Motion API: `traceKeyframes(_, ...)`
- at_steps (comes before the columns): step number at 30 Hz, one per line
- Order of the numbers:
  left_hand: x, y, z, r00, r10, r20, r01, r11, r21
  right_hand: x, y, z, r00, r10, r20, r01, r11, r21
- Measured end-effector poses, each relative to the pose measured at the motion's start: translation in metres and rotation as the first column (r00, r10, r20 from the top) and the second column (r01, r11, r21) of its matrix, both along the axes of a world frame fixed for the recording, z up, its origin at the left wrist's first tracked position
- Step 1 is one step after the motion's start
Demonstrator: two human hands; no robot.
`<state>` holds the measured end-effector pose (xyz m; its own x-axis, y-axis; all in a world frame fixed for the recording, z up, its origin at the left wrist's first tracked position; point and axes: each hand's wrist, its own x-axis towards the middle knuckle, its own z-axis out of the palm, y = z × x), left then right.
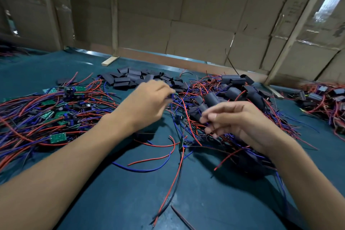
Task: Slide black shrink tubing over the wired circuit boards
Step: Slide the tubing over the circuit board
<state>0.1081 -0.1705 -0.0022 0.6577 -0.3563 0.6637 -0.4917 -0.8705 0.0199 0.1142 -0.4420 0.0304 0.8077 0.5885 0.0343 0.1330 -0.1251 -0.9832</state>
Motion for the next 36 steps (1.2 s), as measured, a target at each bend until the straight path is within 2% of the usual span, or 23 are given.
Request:
traceKeyframes(2,0.0,0.005,0.003,0.991,0.086,0.103,-0.078,0.994,-0.074,-0.004,-0.011,0.007,0.983,0.183,0.018,-0.173,0.956,-0.236)
traceKeyframes(3,-0.001,0.007,0.005,0.981,0.116,0.154,-0.098,0.988,-0.119,-0.005,-0.014,0.01,0.975,0.215,0.049,-0.191,0.933,-0.305)
traceKeyframes(4,-0.003,0.007,0.007,0.97,0.137,0.201,-0.105,0.981,-0.165,-0.005,-0.015,0.012,0.974,0.187,0.129,-0.137,0.937,-0.321)
traceKeyframes(5,-0.005,0.006,0.009,0.958,0.147,0.246,-0.095,0.972,-0.213,-0.005,-0.013,0.013,0.959,0.097,0.265,-0.02,0.959,-0.281)
traceKeyframes(7,-0.008,-0.001,0.012,0.945,0.137,0.297,-0.031,0.941,-0.336,-0.003,-0.007,0.011,0.84,-0.139,0.524,0.224,0.969,-0.103)
traceKeyframes(9,-0.009,-0.011,0.012,0.965,0.029,0.26,0.099,0.88,-0.465,-0.003,0.0,0.006,0.796,-0.212,0.567,0.267,0.964,-0.015)
traceKeyframes(11,-0.009,-0.025,0.009,0.974,-0.205,0.099,0.222,0.751,-0.622,-0.006,0.004,0.001,0.833,-0.136,0.537,0.185,0.982,-0.039)
traceKeyframes(12,-0.011,-0.032,0.008,0.932,-0.361,-0.006,0.241,0.635,-0.733,-0.008,0.007,0.0,0.863,-0.11,0.492,0.143,0.989,-0.03)
traceKeyframes(13,-0.012,-0.039,0.006,0.85,-0.52,-0.086,0.227,0.508,-0.831,-0.009,0.011,-0.001,0.896,-0.11,0.43,0.119,0.993,0.005)
traceKeyframes(14,-0.014,-0.044,0.005,0.748,-0.648,-0.144,0.188,0.414,-0.891,-0.01,0.015,-0.003,0.922,-0.131,0.363,0.122,0.991,0.047)
traceKeyframes(15,-0.017,-0.048,0.003,0.639,-0.742,-0.204,0.145,0.376,-0.915,-0.011,0.019,-0.004,0.941,-0.154,0.3,0.137,0.988,0.077)
traceKeyframes(17,-0.022,-0.052,0.0,0.415,-0.839,-0.351,0.079,0.418,-0.905,-0.01,0.023,-0.008,0.967,-0.137,0.212,0.132,0.99,0.04)
traceKeyframes(18,-0.024,-0.053,-0.002,0.337,-0.842,-0.421,0.064,0.467,-0.882,-0.01,0.024,-0.01,0.975,-0.101,0.197,0.107,0.994,-0.016)
traceKeyframes(19,-0.025,-0.053,-0.004,0.304,-0.826,-0.475,0.061,0.514,-0.856,-0.009,0.023,-0.013,0.979,-0.075,0.19,0.088,0.994,-0.062)
traceKeyframes(21,-0.025,-0.054,-0.008,0.322,-0.79,-0.521,0.059,0.566,-0.822,-0.007,0.022,-0.014,0.982,-0.079,0.173,0.091,0.994,-0.062)
traceKeyframes(23,-0.019,-0.051,-0.01,0.379,-0.768,-0.516,0.059,0.576,-0.815,-0.003,0.02,-0.013,0.982,-0.116,0.15,0.115,0.993,0.018)
traceKeyframes(25,-0.01,-0.038,-0.005,0.48,-0.709,-0.517,0.11,0.633,-0.766,0.002,0.016,-0.01,0.971,-0.197,0.139,0.175,0.973,0.151)
traceKeyframes(27,0.002,-0.014,0.003,0.589,-0.581,-0.562,0.111,0.747,-0.656,0.009,0.009,-0.006,0.947,-0.307,0.101,0.263,0.914,0.309)
traceKeyframes(29,0.022,0.01,0.01,0.681,-0.382,-0.625,-0.01,0.849,-0.529,0.015,-0.001,-0.004,0.921,-0.378,0.093,0.308,0.855,0.417)
traceKeyframes(30,0.033,0.02,0.012,0.749,-0.212,-0.627,-0.104,0.898,-0.428,0.017,-0.004,-0.003,0.914,-0.392,0.105,0.309,0.841,0.444)
traceKeyframes(32,0.058,0.037,0.008,0.865,0.149,-0.479,-0.28,0.935,-0.215,0.019,-0.007,-0.002,0.909,-0.399,0.123,0.299,0.828,0.475)
traceKeyframes(34,0.078,0.045,0.001,0.876,0.304,-0.375,-0.37,0.922,-0.115,0.018,-0.007,-0.003,0.899,-0.417,0.134,0.31,0.821,0.479)
traceKeyframes(36,0.093,0.047,-0.006,0.854,0.377,-0.359,-0.388,0.921,0.045,0.017,-0.006,-0.004,0.877,-0.447,0.178,0.325,0.823,0.467)
